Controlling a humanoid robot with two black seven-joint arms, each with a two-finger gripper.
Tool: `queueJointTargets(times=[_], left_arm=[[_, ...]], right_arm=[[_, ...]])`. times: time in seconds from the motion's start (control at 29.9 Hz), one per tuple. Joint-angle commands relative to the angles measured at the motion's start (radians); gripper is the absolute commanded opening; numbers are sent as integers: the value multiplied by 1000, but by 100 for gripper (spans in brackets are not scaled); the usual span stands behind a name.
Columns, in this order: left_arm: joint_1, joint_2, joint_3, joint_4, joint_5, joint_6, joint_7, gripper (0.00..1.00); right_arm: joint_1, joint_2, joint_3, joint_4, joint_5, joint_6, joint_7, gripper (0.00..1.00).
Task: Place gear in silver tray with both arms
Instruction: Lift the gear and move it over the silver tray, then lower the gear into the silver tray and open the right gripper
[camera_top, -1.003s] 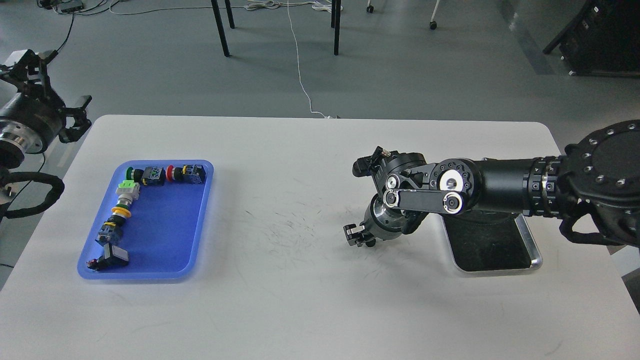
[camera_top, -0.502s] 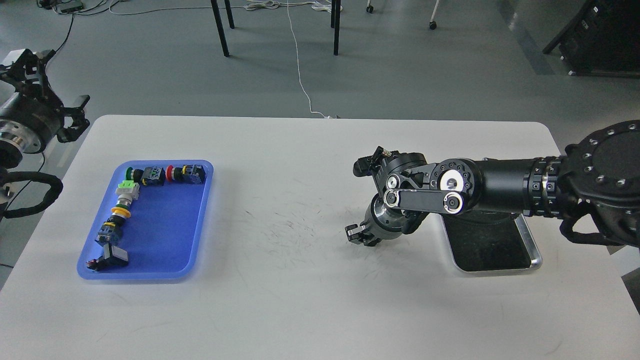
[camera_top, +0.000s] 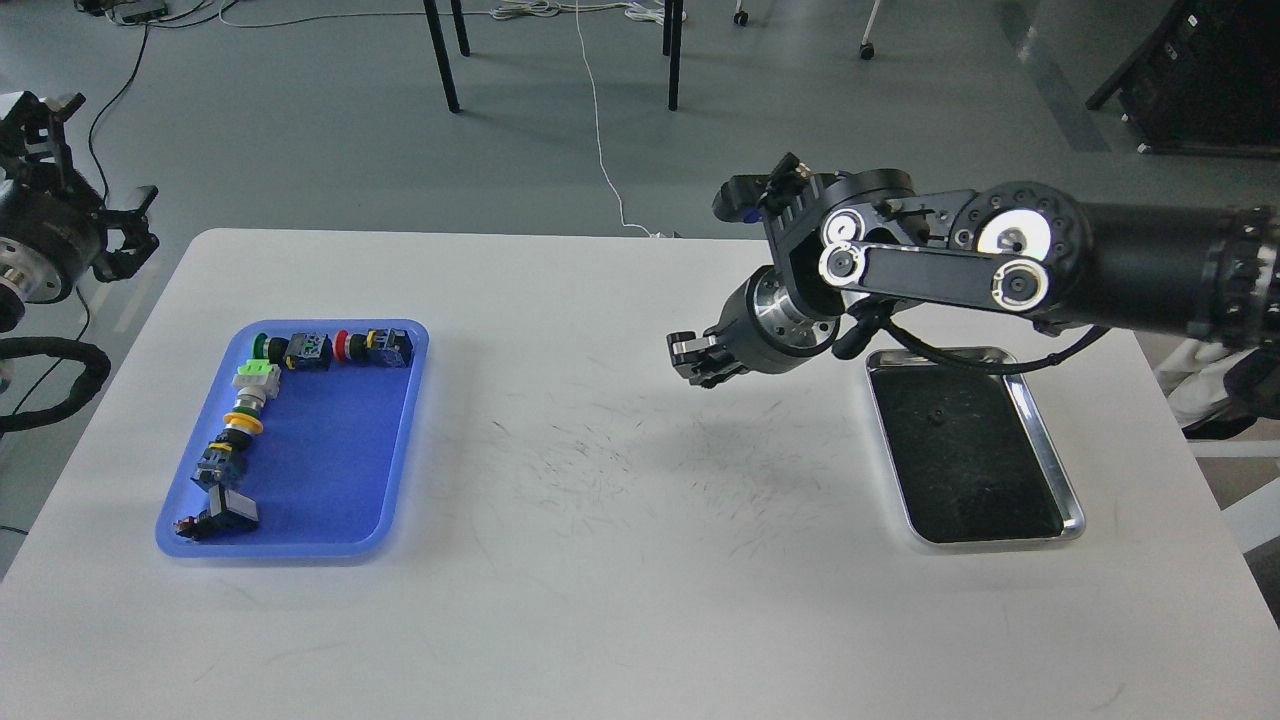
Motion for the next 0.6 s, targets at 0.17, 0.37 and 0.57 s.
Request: queueJointTargets(times=[0.17, 0.37, 0.57], left_arm=[[6, 2, 7, 2, 0, 0, -2, 98], [6, 4, 6, 2, 0, 0, 0, 98], [5, 7, 3, 2, 0, 0, 0, 98]], right_arm=[[-76, -396, -8, 238, -105, 0, 1, 12], [-181, -493, -8, 269, -217, 0, 4, 12], [-273, -534, -1, 267, -291, 0, 4, 13]])
